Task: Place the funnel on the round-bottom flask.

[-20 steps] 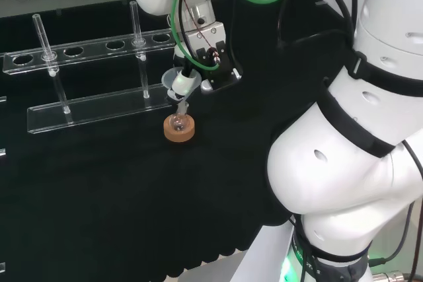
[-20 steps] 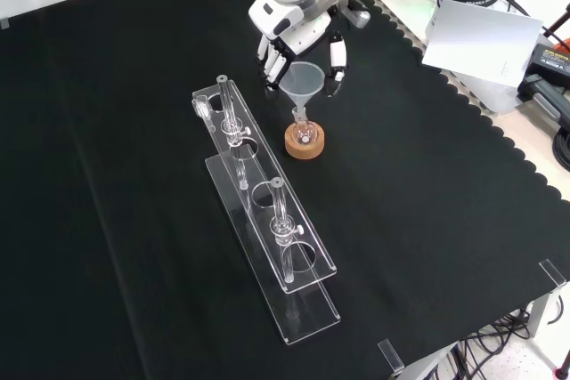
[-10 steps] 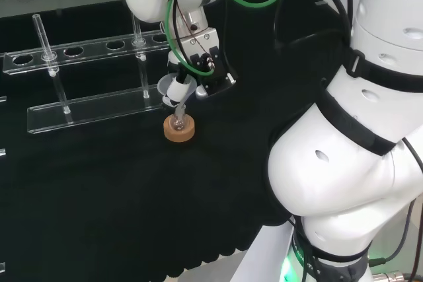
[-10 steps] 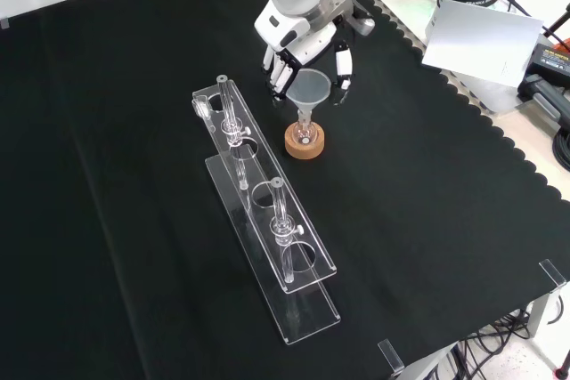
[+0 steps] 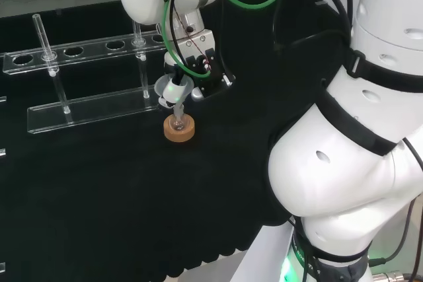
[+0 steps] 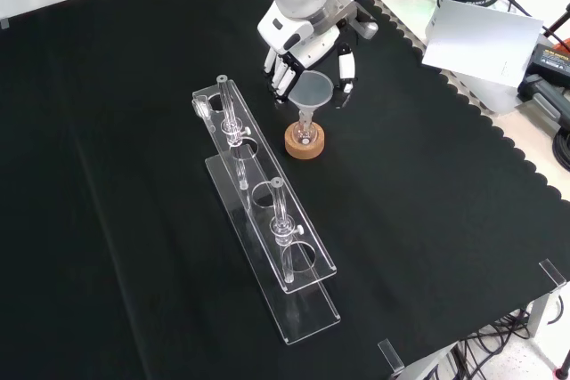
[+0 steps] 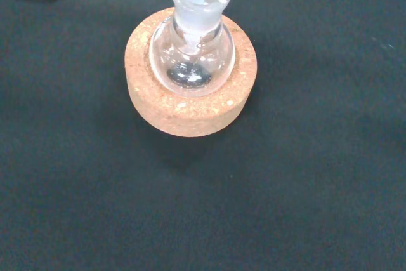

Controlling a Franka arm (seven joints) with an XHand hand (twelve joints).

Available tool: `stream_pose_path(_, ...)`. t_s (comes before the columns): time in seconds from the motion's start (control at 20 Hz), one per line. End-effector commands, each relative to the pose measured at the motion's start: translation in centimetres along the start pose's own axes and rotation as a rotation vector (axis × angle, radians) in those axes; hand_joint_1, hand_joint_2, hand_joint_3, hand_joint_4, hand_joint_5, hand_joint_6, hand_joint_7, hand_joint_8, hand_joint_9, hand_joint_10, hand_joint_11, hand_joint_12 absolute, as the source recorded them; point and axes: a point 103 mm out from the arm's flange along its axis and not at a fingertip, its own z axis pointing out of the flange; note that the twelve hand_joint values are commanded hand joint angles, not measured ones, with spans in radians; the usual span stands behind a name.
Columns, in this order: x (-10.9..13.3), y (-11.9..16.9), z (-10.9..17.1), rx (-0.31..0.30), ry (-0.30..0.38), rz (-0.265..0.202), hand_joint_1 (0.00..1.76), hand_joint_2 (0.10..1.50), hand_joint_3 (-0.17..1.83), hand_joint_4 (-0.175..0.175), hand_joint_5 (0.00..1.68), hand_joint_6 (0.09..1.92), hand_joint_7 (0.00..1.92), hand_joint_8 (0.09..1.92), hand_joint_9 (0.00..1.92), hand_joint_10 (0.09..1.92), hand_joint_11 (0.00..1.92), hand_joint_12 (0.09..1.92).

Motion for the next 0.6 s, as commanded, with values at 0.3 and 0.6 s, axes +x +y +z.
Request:
stream_pose_path(0.3, 0.15, 0.15, 0.07, 0.004, 0.008, -0.005, 0.68, 0.8, 0.55, -0.028, 0.55, 0.69, 0.52, 0.72, 0.88, 0.44, 0.61, 1.24)
stream_pose_path(0.6, 0.33, 0.33, 0.21, 0.006, -0.002, -0.007, 0.68, 0.79, 0.55, -0.032, 0.53, 0.68, 0.51, 0.73, 0.86, 0.48, 0.6, 1.25)
